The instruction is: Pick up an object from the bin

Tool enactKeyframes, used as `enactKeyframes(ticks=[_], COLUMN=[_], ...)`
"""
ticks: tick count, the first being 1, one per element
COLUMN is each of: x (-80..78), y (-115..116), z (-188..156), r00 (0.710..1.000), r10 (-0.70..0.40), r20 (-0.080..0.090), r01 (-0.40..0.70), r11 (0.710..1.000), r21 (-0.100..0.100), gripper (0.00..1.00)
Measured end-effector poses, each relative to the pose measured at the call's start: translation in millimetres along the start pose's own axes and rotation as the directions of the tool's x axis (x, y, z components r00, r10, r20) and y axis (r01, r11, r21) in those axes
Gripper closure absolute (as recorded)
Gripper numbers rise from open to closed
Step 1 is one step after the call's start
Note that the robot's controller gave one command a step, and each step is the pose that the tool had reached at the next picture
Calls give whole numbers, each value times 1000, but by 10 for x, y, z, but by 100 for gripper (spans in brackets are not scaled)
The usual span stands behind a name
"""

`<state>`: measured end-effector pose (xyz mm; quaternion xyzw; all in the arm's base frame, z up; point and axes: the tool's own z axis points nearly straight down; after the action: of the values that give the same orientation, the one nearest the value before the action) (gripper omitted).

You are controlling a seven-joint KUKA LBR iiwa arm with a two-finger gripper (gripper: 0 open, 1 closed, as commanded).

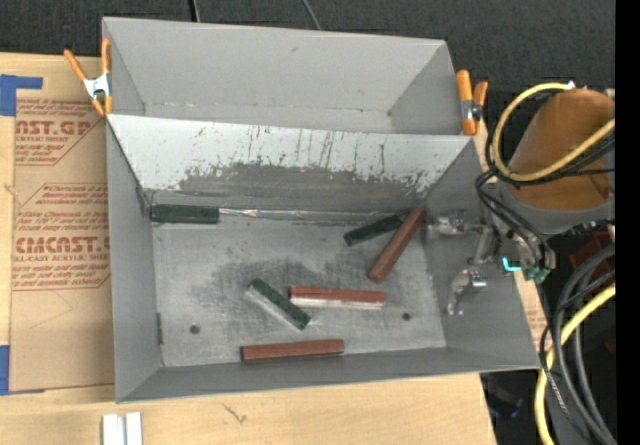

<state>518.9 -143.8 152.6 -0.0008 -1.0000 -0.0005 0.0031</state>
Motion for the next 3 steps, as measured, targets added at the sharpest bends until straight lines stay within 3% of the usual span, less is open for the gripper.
enactKeyframes(ticks=[1,2,3], x=[-20,-229,-207], y=[6,670,702], z=[-46,753,796], r00=[1000,957,957], r10=[-2,290,288], r20=[7,21,14], r01=[2,-291,-288], r11=[1000,957,958], r21=[1,1,-2], gripper=[0,100,0])
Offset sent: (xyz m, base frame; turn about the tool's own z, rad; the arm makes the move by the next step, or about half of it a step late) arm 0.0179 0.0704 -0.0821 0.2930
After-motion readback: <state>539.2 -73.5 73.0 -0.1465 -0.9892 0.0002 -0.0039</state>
